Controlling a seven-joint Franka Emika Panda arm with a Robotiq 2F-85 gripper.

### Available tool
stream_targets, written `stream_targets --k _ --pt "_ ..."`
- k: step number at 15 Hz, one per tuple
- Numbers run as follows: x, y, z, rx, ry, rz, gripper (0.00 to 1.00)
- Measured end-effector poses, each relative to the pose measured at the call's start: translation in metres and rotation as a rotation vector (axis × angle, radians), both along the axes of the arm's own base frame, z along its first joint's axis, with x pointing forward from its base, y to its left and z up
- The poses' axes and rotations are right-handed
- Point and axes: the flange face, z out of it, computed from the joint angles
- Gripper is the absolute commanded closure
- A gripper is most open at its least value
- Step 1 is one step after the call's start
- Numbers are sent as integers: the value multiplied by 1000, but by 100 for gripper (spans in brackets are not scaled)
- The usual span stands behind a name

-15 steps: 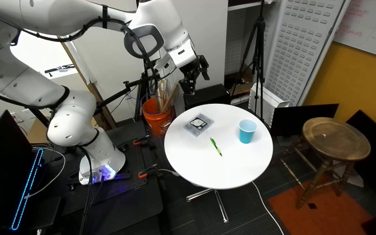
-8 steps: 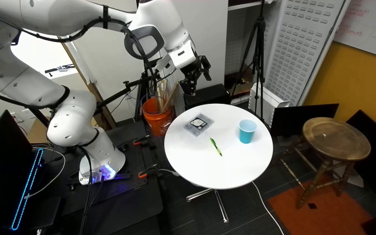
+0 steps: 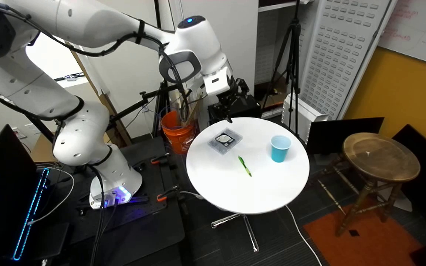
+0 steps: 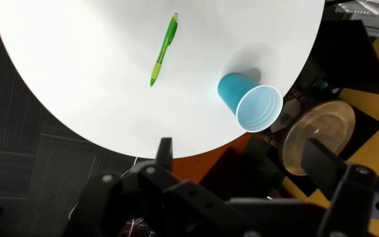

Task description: Put the pen in the cup

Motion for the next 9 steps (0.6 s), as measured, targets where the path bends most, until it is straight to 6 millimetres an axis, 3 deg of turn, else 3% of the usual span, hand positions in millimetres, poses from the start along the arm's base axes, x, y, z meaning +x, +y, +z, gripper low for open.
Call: stream_targets --k 9 --pt "8 -6 -93 65 -106 -150 0"
